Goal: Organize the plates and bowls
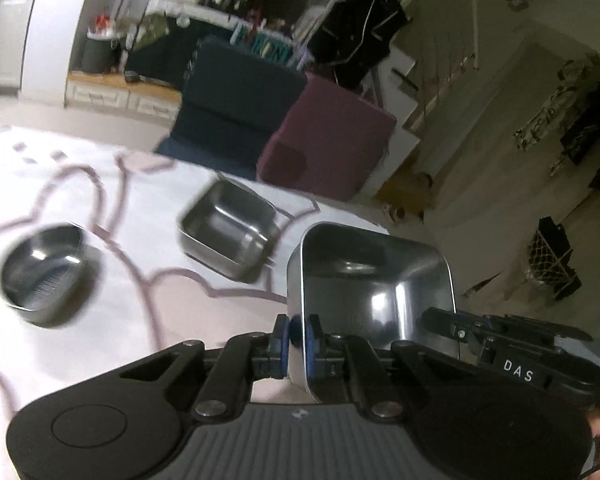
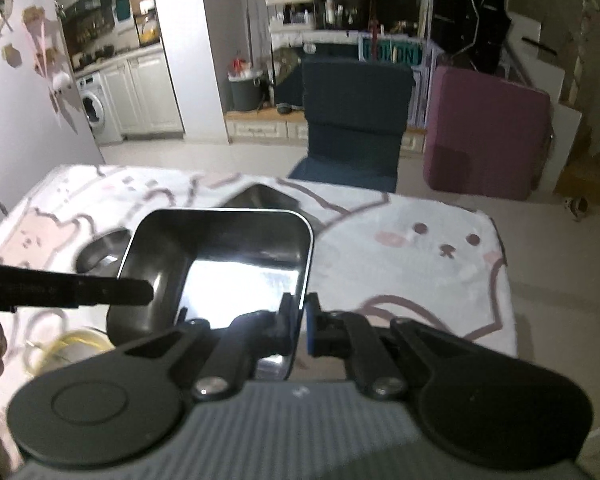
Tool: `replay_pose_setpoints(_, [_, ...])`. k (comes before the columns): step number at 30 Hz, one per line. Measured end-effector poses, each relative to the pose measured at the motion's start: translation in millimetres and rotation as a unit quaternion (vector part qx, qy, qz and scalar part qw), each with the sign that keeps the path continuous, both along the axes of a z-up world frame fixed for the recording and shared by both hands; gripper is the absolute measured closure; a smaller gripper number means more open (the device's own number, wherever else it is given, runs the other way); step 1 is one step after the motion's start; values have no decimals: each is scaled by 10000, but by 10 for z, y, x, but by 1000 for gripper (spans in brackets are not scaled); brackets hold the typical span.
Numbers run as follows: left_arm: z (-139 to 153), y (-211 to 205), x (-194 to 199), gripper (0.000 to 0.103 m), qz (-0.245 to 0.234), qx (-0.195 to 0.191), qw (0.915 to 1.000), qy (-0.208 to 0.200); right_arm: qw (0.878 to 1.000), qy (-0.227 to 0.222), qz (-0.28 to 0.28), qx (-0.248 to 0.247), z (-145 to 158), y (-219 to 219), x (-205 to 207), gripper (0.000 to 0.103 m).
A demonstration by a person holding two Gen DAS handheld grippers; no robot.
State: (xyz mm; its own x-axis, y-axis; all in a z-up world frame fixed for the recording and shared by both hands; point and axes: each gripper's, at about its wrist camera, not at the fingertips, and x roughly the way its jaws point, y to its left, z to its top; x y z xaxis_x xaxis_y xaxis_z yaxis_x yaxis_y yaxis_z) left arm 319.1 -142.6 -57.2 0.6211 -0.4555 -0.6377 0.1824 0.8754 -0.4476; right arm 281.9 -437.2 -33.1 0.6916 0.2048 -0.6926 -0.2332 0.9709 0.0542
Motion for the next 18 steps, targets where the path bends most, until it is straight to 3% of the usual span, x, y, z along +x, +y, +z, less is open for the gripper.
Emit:
replay_pose_setpoints(8, [389, 1009, -573, 95, 315, 383, 9982, -344, 9989, -151, 203, 400, 193, 959, -367, 95])
replay_pose_setpoints(15, [389, 1856, -976, 96, 664, 1003, 9925, -216, 9959, 67, 616, 662, 63, 1927, -567, 93])
replay_pose_setpoints(18, [320, 2155, -1071, 96, 808, 1092, 9907, -107, 9939, 213, 795, 729, -82, 2304, -629, 92])
